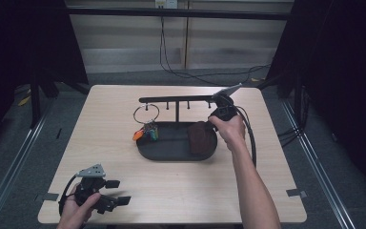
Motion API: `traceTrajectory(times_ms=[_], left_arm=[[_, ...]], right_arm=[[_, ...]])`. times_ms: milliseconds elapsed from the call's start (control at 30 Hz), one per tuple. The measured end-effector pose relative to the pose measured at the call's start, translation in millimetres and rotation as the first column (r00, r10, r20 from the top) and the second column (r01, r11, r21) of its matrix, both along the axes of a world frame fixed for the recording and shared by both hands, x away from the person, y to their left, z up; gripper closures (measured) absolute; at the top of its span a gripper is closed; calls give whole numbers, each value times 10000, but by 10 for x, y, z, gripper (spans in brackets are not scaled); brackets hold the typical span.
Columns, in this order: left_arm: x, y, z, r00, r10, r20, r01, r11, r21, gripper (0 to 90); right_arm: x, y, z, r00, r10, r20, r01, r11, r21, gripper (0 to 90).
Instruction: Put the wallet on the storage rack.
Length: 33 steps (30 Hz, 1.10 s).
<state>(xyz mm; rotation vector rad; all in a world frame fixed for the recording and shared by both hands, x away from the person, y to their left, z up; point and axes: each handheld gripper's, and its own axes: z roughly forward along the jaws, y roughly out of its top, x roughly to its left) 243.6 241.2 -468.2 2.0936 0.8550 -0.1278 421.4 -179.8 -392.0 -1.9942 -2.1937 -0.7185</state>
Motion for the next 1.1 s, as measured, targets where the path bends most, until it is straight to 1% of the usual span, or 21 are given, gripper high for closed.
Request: traceTrajectory(times_ms=[33, 133, 167, 200, 233, 300, 367, 467, 533, 567, 600, 633, 667, 733, 833, 867, 900, 967, 1000, 1033, 1100], left_arm=[[0, 2, 1, 10000, 6, 5, -6, 10000, -7, 167], [2, 10, 7, 10000, -58, 41, 57, 10000, 23, 167], [-1, 6, 7, 10000, 0, 54, 0, 10000, 11, 167], [-3, 5, 8, 10000, -6, 67, 5, 10000, 26, 167], [-6, 3, 8, 10000, -11, 69, 11, 10000, 7, 167], [-13, 3, 9, 10000, -26, 81, 26, 10000, 10, 166], [-18, 4, 13, 10000, -44, 75, 44, 10000, -22, 167], [-12, 5, 13, 9999, -55, 91, 55, 10000, -34, 167], [-11, 4, 11, 10000, -47, 73, 48, 10000, -16, 167], [-12, 4, 12, 10000, -36, 71, 37, 10000, -22, 167], [-11, 8, 14, 9999, -42, 95, 42, 10000, -15, 167], [-11, 6, 11, 10000, -21, 71, 21, 10000, -31, 167], [-7, 8, 8, 10000, -22, 42, 22, 10000, -16, 167], [-10, 11, 11, 10000, 14, 53, -14, 10000, -64, 167], [-7, 19, 13, 10000, 12, 87, -11, 9999, -102, 167], [-4, 19, 13, 10000, 37, 79, -36, 9999, -129, 167], [2, 20, 13, 10000, 31, 13, -31, 9998, -179, 167], [8, 18, 12, 9999, 113, 24, -112, 9997, -199, 167], [12, 17, 10, 9999, 114, 20, -114, 9997, -196, 167], [14, 15, 8, 9999, 117, 17, -116, 9997, -213, 167], [18, 13, 10, 9999, 110, 18, -110, 9997, -223, 167]], right_arm=[[4, -6, -29, 10000, -67, 72, 66, 10000, 20, 841], [16, -18, -118, 9998, -165, 80, 165, 9998, 93, 841], [19, -18, -146, 9998, -171, 49, 171, 9998, 102, 844], [19, -21, -176, 9997, -228, 86, 226, 9995, 225, 845], [21, -23, -202, 9994, -298, 177, 296, 9995, 147, 844], [29, -40, -256, 9994, -324, 147, 320, 9991, 278, 839], [26, -54, -292, 9991, -409, 129, 406, 9988, 281, 834], [24, -80, -340, 9986, -424, 304, 420, 9990, 149, 823], [24, -102, -358, 9985, -432, 338, 426, 9989, 177, 796], [17, -106, -355, 9982, -464, 376, 459, 9989, 133, 780], [7, -104, -340, 9979, -364, 537, 363, 9993, 38, 769], [-3, -104, -322, 9975, -316, 635, 317, 9995, 0, 718], [-9, -113, -308, 9972, -359, 664, 363, 9993, -57, 704], [-31, -140, -275, 9958, -395, 823, 399, 9992, -41, 698], [-80, -177, -228, 9944, -334, 1007, 346, 9994, -99, 637], [-99, -188, -211, 9939, -320, 1056, 335, 9994, -130, 601], [-119, -205, -188, 9927, -310, 1165, 321, 9995, -79, 561], [-164, -230, -144, 9901, -278, 1378, 286, 9996, -39, 544], [-188, -236, -124, 9891, -257, 1450, 269, 9996, -63, 504], [-217, -242, -105, 9867, -162, 1617, 181, 9998, -108, 480], [-262, -252, -83, 9828, -116, 1845, 128, 9999, -51, 451]])
